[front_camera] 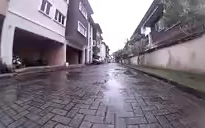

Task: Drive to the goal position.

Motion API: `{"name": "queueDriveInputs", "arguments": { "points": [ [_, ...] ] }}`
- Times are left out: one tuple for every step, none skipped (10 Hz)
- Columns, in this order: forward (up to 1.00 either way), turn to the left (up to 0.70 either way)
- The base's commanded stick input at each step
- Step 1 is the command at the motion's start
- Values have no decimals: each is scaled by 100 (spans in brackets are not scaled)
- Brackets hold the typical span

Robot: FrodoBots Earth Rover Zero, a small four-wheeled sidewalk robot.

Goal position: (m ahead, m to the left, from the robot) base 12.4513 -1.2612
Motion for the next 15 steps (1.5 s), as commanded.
{"name": "queueDriveInputs", "arguments": {
  "points": [
    [70, 0],
    [70, -9],
    [70, -35],
    [70, -35],
    [70, 0],
    [70, 0],
    [70, 0],
    [70, 0],
    [70, 0],
    [70, 0],
    [70, 0],
    [70, 0],
    [70, 0],
    [70, 0],
    [70, 0]
  ]
}}
